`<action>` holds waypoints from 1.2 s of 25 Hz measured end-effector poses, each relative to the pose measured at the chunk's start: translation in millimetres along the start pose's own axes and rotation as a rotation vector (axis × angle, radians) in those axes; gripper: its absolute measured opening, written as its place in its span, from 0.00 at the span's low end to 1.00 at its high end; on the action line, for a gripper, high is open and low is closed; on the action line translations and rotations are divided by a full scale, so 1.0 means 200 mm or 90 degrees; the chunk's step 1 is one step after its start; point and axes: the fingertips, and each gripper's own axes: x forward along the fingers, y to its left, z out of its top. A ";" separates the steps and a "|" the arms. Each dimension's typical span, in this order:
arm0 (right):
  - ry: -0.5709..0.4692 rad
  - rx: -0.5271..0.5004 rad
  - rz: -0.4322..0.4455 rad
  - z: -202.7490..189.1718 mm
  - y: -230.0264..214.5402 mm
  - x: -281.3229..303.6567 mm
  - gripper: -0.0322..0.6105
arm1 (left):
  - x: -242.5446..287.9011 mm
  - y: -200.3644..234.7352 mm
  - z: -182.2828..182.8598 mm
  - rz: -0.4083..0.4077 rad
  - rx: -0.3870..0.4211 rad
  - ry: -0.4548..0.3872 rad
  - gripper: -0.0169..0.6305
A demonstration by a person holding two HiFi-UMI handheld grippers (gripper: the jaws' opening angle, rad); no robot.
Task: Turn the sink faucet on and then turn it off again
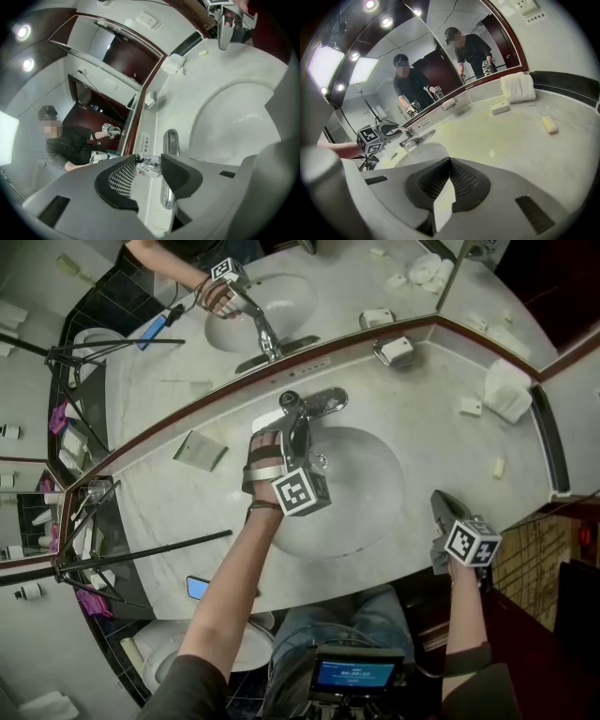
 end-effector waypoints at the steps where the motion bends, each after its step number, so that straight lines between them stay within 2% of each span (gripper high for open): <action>1: 0.000 0.001 0.000 0.00 0.00 0.00 0.09 | 0.00 0.00 -0.01 0.003 0.002 0.003 0.26; 3: 0.000 0.002 0.001 -0.01 0.00 0.00 0.09 | -0.01 0.03 0.01 0.018 -0.004 -0.002 0.18; 12: 0.002 0.000 0.004 -0.02 0.03 0.02 0.09 | -0.03 0.03 0.03 0.063 0.022 0.008 0.07; 15: 0.002 0.001 0.009 -0.01 0.06 0.03 0.09 | -0.05 -0.06 0.02 0.062 0.049 0.012 0.07; 22: -0.004 -0.001 0.011 0.01 0.07 0.01 0.09 | -0.06 -0.17 0.00 0.058 0.066 0.024 0.07; 30: -0.003 -0.003 0.010 0.01 0.07 -0.02 0.09 | -0.06 -0.15 0.00 0.046 0.043 0.038 0.07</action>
